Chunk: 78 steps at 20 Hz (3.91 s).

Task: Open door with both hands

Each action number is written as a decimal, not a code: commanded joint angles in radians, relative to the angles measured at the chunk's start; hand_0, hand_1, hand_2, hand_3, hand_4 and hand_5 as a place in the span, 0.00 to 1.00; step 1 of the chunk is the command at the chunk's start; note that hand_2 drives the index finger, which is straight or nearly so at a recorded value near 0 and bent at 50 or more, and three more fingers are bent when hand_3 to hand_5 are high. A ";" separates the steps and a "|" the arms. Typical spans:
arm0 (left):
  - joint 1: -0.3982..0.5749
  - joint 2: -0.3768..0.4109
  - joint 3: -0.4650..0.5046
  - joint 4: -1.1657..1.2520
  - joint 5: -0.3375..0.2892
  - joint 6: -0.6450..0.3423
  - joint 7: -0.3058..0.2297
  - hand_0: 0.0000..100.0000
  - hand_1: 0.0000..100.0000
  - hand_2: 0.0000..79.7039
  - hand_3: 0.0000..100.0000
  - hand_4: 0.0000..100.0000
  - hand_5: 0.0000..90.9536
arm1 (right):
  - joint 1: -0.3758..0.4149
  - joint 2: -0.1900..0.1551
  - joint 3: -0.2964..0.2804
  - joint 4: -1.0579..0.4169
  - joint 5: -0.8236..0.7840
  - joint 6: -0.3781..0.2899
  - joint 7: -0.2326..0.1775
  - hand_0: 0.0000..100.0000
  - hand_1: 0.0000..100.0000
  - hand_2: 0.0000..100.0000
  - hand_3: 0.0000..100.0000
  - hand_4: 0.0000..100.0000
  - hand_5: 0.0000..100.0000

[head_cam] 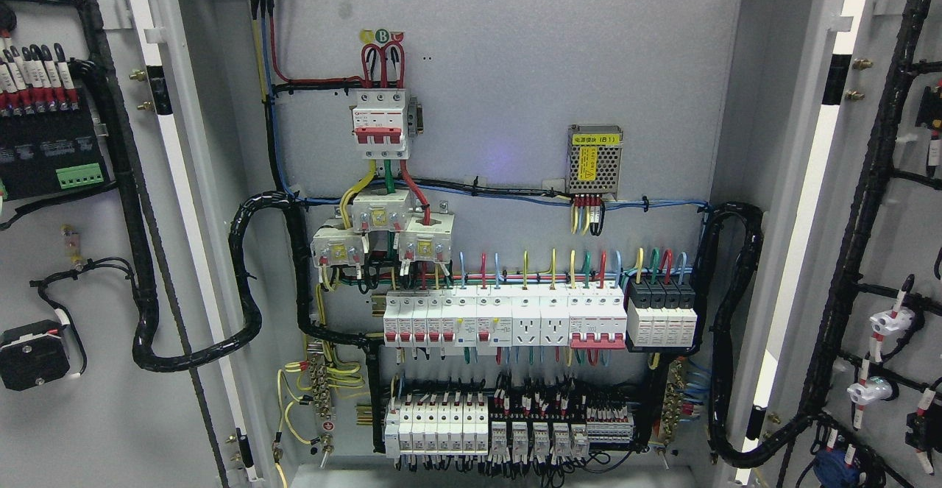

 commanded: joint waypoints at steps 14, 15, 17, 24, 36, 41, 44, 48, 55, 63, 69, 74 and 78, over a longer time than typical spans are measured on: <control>-0.136 -0.121 -0.080 0.638 -0.121 -0.002 -0.005 0.00 0.00 0.00 0.00 0.04 0.00 | 0.180 0.012 -0.008 0.387 -0.004 -0.035 0.015 0.00 0.00 0.00 0.00 0.00 0.00; -0.145 -0.121 -0.079 0.671 -0.128 -0.002 -0.005 0.00 0.00 0.00 0.00 0.04 0.00 | 0.179 0.021 -0.008 0.413 -0.002 -0.034 0.015 0.00 0.00 0.00 0.00 0.00 0.00; -0.166 -0.124 -0.079 0.746 -0.147 -0.003 -0.005 0.00 0.00 0.00 0.00 0.04 0.00 | 0.179 0.041 -0.007 0.467 -0.002 -0.034 0.015 0.00 0.00 0.00 0.00 0.00 0.00; -0.232 -0.153 -0.079 0.942 -0.187 -0.002 -0.005 0.00 0.00 0.00 0.00 0.04 0.00 | 0.177 0.176 -0.002 0.633 0.016 -0.023 0.015 0.00 0.00 0.00 0.00 0.00 0.00; -0.375 -0.243 -0.076 1.304 -0.279 0.001 0.001 0.00 0.00 0.00 0.00 0.04 0.00 | -0.001 0.417 -0.007 1.129 0.080 0.031 0.010 0.00 0.00 0.00 0.00 0.00 0.00; -0.430 -0.260 -0.074 1.419 -0.288 0.050 0.003 0.00 0.00 0.00 0.00 0.04 0.00 | -0.106 0.507 -0.011 1.343 0.160 0.060 0.010 0.00 0.00 0.00 0.00 0.00 0.00; -0.464 -0.276 -0.071 1.482 -0.288 0.075 0.003 0.00 0.00 0.00 0.00 0.04 0.00 | -0.148 0.553 -0.016 1.435 0.162 0.096 0.007 0.00 0.00 0.00 0.00 0.00 0.00; -0.502 -0.283 -0.047 1.576 -0.317 0.093 0.004 0.00 0.00 0.00 0.00 0.04 0.00 | -0.167 0.589 -0.028 1.475 0.160 0.214 0.001 0.00 0.00 0.00 0.00 0.00 0.00; -0.519 -0.288 0.045 1.587 -0.430 0.218 0.007 0.00 0.00 0.00 0.00 0.04 0.00 | -0.183 0.615 -0.060 1.510 0.165 0.377 -0.132 0.00 0.00 0.00 0.00 0.00 0.00; -0.519 -0.291 0.072 1.582 -0.610 0.258 0.013 0.00 0.00 0.00 0.00 0.04 0.00 | -0.228 0.648 -0.062 1.561 0.304 0.523 -0.284 0.00 0.00 0.00 0.00 0.00 0.00; -0.519 -0.296 0.027 1.579 -0.619 0.259 0.012 0.00 0.00 0.00 0.00 0.04 0.00 | -0.246 0.679 -0.051 1.564 0.340 0.607 -0.352 0.00 0.00 0.00 0.00 0.00 0.00; -0.519 -0.296 -0.043 1.581 -0.537 0.259 0.012 0.00 0.00 0.00 0.00 0.04 0.00 | -0.246 0.687 -0.060 1.566 0.401 0.653 -0.362 0.00 0.00 0.00 0.00 0.00 0.00; -0.524 -0.296 -0.105 1.579 -0.432 0.325 0.013 0.00 0.00 0.00 0.00 0.04 0.00 | -0.248 0.685 -0.057 1.595 0.401 0.658 -0.366 0.00 0.00 0.00 0.00 0.00 0.00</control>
